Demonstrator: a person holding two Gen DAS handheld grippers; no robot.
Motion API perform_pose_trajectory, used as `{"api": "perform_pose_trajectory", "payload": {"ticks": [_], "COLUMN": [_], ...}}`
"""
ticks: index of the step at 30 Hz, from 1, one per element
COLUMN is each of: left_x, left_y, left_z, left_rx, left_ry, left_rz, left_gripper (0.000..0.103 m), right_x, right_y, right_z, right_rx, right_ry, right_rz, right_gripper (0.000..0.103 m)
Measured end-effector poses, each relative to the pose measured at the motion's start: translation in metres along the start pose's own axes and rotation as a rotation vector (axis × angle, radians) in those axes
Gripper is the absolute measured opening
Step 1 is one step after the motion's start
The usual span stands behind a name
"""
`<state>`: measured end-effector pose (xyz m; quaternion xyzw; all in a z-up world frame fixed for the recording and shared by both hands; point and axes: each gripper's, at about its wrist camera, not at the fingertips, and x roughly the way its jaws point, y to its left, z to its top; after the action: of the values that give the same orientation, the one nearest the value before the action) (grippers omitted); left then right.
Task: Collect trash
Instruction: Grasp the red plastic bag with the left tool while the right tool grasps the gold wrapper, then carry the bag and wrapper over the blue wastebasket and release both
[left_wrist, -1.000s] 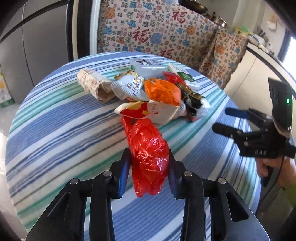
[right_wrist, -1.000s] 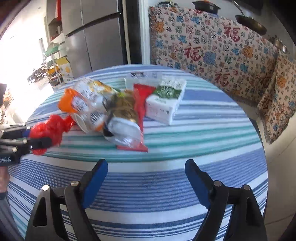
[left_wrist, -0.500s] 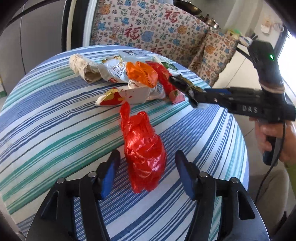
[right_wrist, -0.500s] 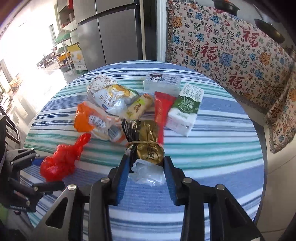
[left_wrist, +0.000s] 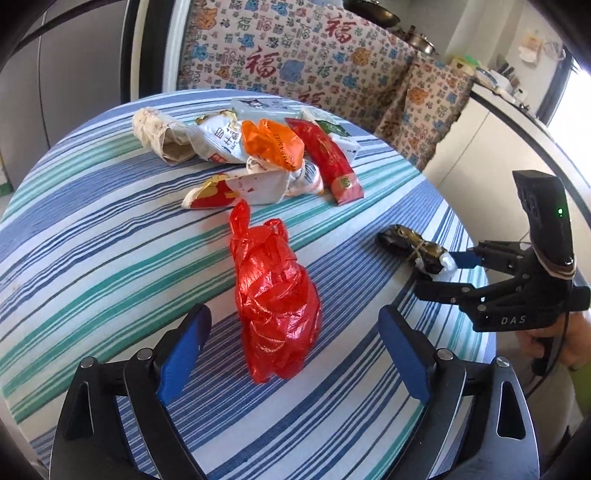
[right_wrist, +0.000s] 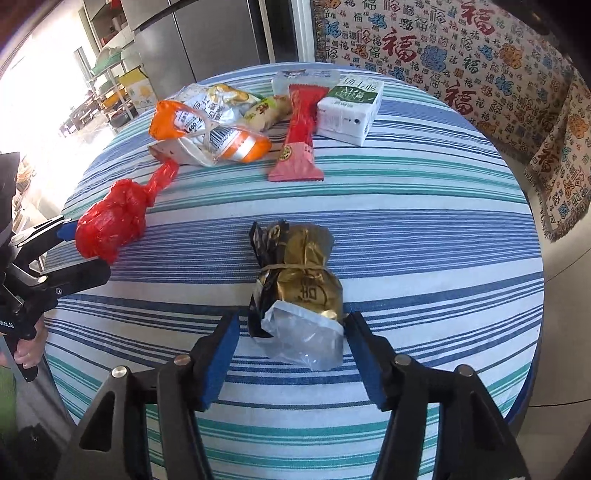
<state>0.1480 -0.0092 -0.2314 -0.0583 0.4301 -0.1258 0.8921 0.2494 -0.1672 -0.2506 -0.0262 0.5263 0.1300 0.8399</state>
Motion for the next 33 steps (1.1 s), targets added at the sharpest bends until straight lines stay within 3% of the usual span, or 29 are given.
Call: {"api": "perform_pose_trajectory", "payload": {"ticks": [8,13,14,15,16,17,18,25,33], "left_x": [0.002,0.005,0.005,0.005,0.006,0.007,0.007,-0.011,-0.007], "left_y": [-0.004,-0.016,-0.017,-0.019,-0.019,-0.019,-0.019,-0.024,-0.057], "left_z": [0.011,0.014,0.014,0.014,0.014,0.013,0.012,0.011,0.011], "left_rx": [-0.001,0.065,0.073,0.080,0.088,0.095,0.099,0.081,0.100], "left_ry": [-0.017,-0.012,-0.011,-0.009,-0.004,0.002,0.009,-0.020,-0.010], "left_rz": [0.004,0.052,0.062,0.072,0.081,0.087,0.091,0.044,0.000], "left_gripper": [0.092,0.082,0.077,0.071,0.065,0.047,0.037,0.032,0.032], "right_x": [-0.007,-0.006,-0.005,-0.003,-0.004,-0.006,-0.010,-0.039,-0.059], "right_y": [0.003,0.006,0.007,0.010,0.011,0.012,0.013,0.009,-0.027], "right_z": [0.027,0.034,0.034,0.034,0.034,0.033,0.032,0.021,0.002], "right_rx": [-0.022,-0.048,-0.060,-0.077,-0.088,-0.091,-0.094,-0.054,0.070], "right_ry": [0.068,0.111,0.120,0.129,0.130,0.126,0.115,0.030,-0.042], "right_rz": [0.016,0.008,0.002,-0.005,-0.012,-0.014,-0.011,0.020,0.045], "right_gripper": [0.062,0.060,0.057,0.043,0.043,0.042,0.042,0.041,0.042]}}
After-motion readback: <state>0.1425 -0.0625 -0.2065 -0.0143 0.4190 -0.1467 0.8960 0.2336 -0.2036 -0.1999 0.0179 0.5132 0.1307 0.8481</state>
